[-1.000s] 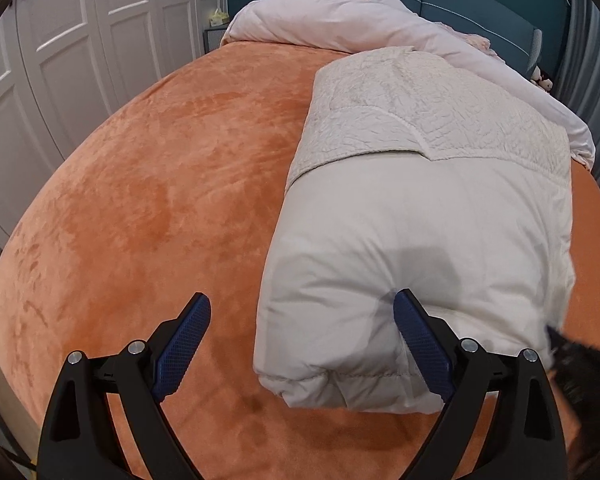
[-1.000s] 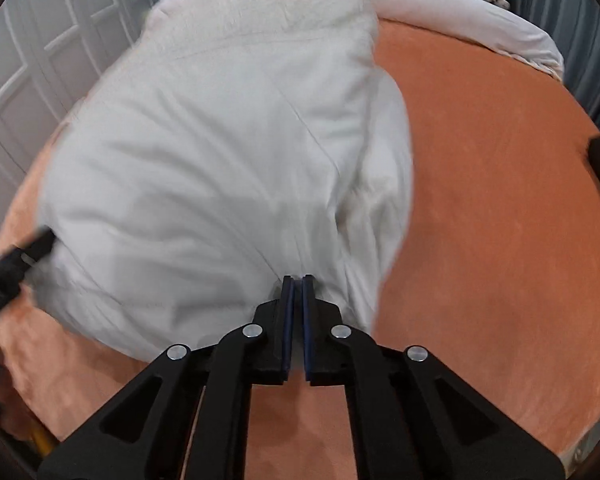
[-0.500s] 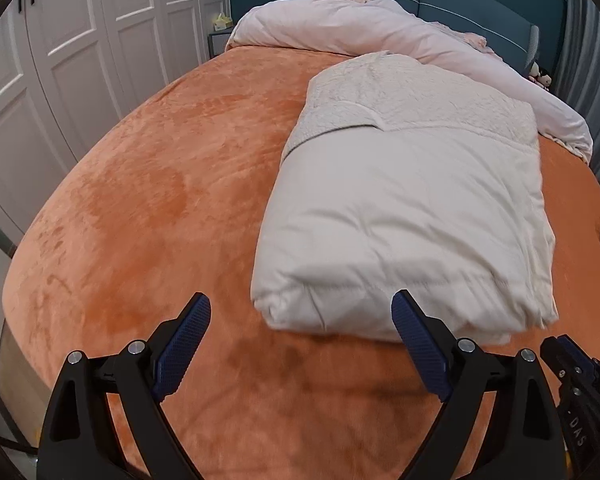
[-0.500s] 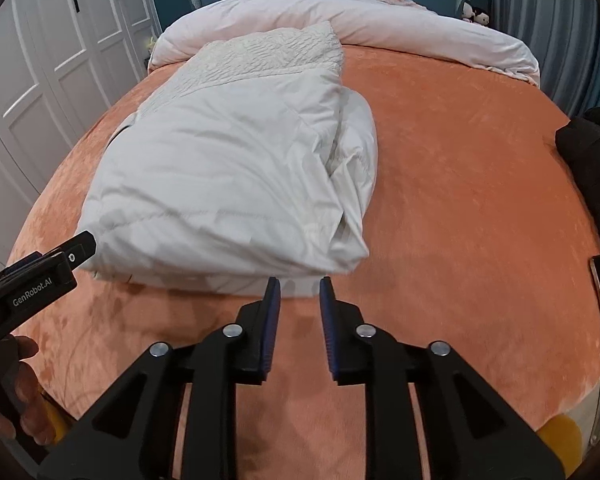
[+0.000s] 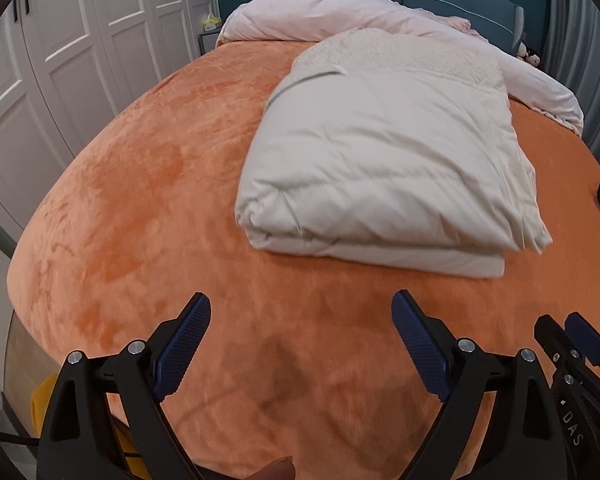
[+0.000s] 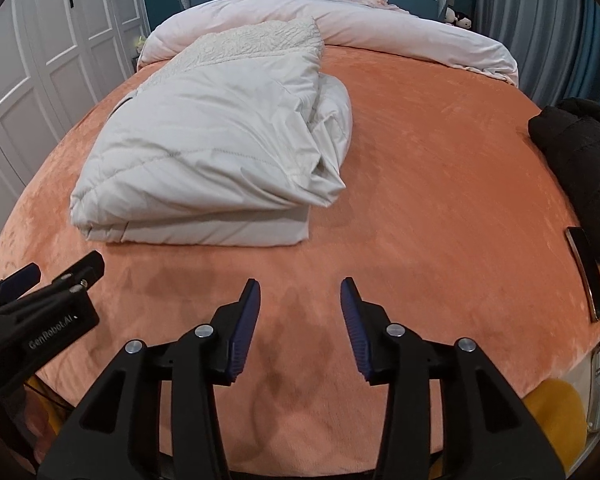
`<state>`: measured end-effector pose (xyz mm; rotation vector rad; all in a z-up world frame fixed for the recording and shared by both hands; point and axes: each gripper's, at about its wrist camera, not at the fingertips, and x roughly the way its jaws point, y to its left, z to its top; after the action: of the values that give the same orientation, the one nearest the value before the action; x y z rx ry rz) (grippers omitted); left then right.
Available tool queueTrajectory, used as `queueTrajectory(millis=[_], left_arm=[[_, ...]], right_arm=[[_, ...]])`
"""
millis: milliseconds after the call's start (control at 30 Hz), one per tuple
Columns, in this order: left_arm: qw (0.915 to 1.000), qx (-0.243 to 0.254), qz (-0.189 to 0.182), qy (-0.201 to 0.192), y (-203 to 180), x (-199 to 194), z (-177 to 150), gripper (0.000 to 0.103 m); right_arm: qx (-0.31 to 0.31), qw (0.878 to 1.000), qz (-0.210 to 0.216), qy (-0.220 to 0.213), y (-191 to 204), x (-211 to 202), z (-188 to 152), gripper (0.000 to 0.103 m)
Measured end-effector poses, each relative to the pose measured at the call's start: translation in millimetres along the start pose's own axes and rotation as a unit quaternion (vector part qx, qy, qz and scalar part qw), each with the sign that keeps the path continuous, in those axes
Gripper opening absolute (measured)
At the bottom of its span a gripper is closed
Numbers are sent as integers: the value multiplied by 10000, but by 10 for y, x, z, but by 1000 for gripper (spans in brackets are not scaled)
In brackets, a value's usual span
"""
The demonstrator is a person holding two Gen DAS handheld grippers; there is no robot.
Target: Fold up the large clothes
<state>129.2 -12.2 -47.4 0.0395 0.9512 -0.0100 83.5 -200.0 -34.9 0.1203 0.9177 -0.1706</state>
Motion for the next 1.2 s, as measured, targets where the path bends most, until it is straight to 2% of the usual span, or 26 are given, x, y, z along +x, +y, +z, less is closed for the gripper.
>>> queueTrajectory(millis=[133,467,1033,1200], left_arm=[[10000,-6,-22,46,-23,3,-92,90],[9999,101,21,-25,-122,-50,-236,90],[9998,108,107,-110,-101,-50,-348,88],[9998,94,103,-173,-87,-50,-348,88]], right_arm=[[-50,10000,-39,-38,10,-51,-82,47],[-264,9995,-136,-51,91,-86,-212,50],[-140,9998,-106,28,129,-56,-348,50],[-86,9999,-117,-32,127,-50,-348,54]])
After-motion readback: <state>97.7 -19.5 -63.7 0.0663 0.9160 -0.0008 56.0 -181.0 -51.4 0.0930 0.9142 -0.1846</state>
